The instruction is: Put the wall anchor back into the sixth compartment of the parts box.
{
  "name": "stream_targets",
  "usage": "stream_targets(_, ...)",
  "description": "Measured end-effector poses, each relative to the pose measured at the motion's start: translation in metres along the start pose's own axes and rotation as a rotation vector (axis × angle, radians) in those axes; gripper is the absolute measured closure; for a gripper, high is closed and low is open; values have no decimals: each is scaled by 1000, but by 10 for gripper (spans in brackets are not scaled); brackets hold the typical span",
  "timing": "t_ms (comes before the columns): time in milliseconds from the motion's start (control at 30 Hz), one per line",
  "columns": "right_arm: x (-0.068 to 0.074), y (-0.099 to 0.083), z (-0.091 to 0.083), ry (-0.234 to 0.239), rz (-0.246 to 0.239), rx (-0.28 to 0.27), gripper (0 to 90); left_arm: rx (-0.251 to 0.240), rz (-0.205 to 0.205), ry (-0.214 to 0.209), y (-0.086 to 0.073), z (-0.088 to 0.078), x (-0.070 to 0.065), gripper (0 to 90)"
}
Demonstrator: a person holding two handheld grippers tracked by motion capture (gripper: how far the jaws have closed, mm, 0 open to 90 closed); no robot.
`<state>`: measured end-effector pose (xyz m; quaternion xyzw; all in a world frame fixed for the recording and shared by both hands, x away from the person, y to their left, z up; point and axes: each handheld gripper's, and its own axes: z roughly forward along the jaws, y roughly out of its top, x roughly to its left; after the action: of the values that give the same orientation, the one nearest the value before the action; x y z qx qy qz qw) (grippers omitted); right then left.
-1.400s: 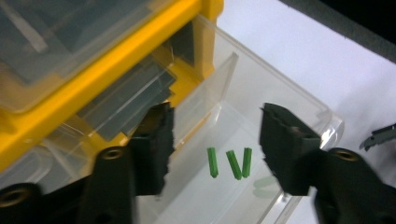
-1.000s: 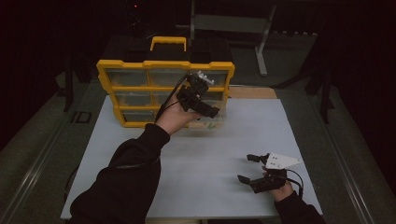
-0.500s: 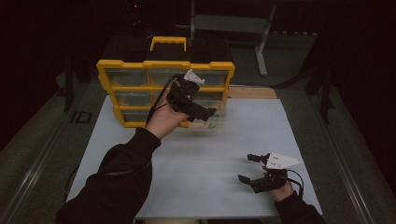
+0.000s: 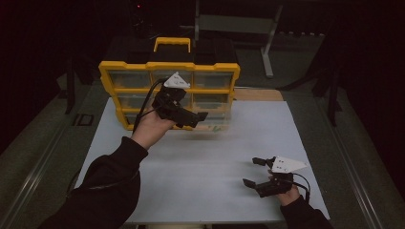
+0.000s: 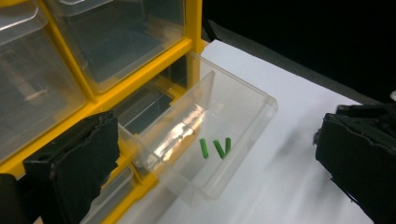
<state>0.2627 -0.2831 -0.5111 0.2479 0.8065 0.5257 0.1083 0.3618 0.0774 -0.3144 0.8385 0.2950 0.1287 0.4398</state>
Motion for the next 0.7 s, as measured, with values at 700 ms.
stream_targets(700, 0, 1, 1, 4, -7, -5, 121, -51, -19, 65, -53, -38, -1, 0)
